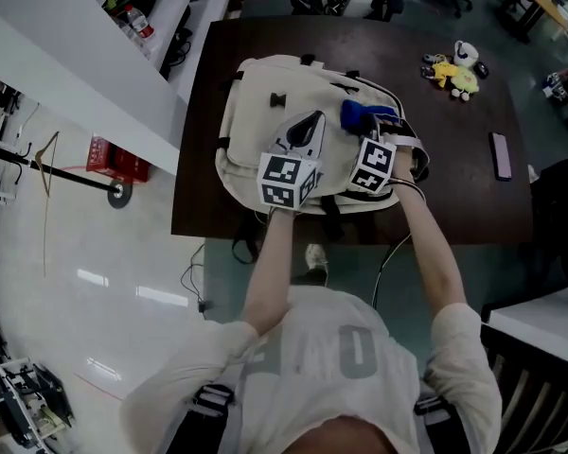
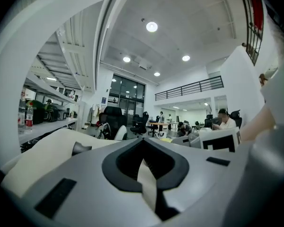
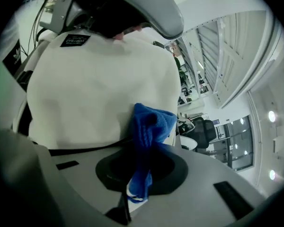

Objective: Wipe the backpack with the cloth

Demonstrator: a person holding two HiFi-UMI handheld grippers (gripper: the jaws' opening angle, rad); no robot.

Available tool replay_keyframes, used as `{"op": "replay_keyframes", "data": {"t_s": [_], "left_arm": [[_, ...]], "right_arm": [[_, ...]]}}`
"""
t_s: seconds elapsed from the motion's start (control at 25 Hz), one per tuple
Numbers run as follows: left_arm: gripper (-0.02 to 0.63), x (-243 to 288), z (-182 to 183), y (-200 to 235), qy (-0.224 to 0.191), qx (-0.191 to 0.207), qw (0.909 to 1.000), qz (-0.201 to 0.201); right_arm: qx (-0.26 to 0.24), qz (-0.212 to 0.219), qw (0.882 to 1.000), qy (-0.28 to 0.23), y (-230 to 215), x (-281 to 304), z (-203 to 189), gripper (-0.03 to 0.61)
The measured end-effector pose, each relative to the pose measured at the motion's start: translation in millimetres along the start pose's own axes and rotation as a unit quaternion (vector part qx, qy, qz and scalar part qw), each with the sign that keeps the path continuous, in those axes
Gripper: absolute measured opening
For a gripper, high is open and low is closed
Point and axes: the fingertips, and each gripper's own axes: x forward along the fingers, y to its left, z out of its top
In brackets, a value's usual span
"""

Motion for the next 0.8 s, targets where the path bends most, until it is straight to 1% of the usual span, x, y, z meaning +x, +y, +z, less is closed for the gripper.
{"op": "replay_keyframes", "data": {"t_s": [0.12,0.28,0.4,0.56,0.8], "left_arm": [[0.005,-25.5,-8.8,-16.3,0.003,-0.016,0.9998,-0.005],[0.005,-58.1,-32.2,-28.5,0.023,-0.033,0.9992,-0.005],[0.005,-79.0,-42.4,-35.2,0.034,-0.038,0.9987,-0.005],[0.005,-100.7,-47.4,-38.9,0.037,-0.043,0.9984,-0.002],[0.005,-116.7,-60.1,-47.6,0.049,-0.046,0.9977,-0.008]], "right_arm": [[0.011,0.009,1.000,0.009,16.8,-14.3,-2.1,0.041],[0.015,0.019,0.999,0.021,44.1,-30.2,2.4,0.041],[0.022,0.018,0.999,0.026,67.4,-44.9,8.5,0.041],[0.044,0.012,0.999,0.028,91.1,-61.7,15.1,0.041],[0.036,0.016,0.999,0.031,136.2,-78.0,24.8,0.041]]}}
